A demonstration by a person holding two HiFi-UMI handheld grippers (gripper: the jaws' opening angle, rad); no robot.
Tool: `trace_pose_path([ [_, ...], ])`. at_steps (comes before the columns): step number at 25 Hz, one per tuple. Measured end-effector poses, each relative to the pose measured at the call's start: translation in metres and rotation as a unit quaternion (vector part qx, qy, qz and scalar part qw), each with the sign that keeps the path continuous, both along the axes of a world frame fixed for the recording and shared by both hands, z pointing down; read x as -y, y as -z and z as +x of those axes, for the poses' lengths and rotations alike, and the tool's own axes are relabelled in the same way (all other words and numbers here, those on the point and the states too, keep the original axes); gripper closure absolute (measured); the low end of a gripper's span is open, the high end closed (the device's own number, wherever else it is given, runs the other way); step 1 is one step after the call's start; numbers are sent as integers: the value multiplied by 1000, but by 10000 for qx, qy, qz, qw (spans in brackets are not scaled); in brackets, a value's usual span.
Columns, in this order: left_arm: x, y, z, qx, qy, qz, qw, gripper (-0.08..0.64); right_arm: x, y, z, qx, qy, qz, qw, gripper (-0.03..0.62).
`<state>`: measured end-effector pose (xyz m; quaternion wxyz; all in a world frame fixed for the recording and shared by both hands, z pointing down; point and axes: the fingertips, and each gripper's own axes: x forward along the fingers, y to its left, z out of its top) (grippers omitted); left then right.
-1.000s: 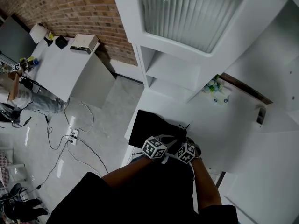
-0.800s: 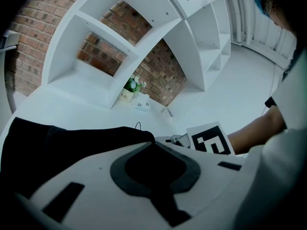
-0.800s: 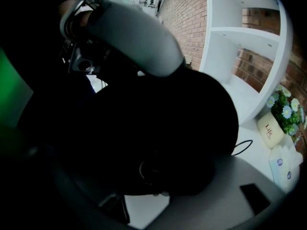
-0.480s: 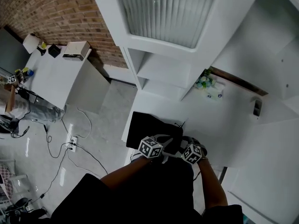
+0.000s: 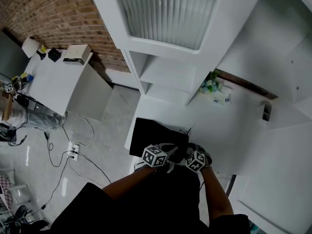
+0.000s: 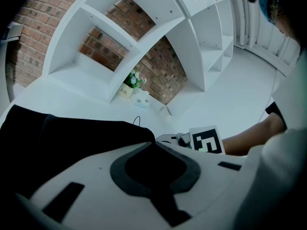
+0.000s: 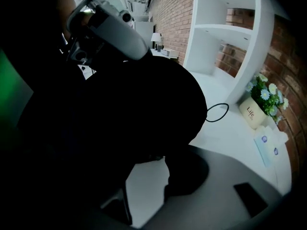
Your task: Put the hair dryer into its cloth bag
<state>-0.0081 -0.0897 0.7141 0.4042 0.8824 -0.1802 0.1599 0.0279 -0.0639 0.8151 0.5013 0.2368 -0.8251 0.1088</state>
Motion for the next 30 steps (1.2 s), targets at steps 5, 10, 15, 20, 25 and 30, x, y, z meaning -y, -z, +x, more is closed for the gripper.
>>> trace_pose_path([
  [5,0,2,-1,9,-88,42,10000,529,-2,3,-1,7,180,47,9998,414],
  [10,4,7,0,-19,-76,10,10000,529,2,14,-7,109,275,205,9994,419],
  [15,3,15,1,-132,-104,142,9998,529,8,20,-19,263,305,302,9987,419],
  [20,5,21,1,-221,-41,287,9993,529,12,25,-35,385,363,293,9982,419],
  [25,4,24,-1,-383,-32,290,9988,529,15,27,-52,552,429,327,9970,419],
  [30,3,29,-6,-641,13,259,9976,529,16,23,-64,766,437,339,9955,419],
])
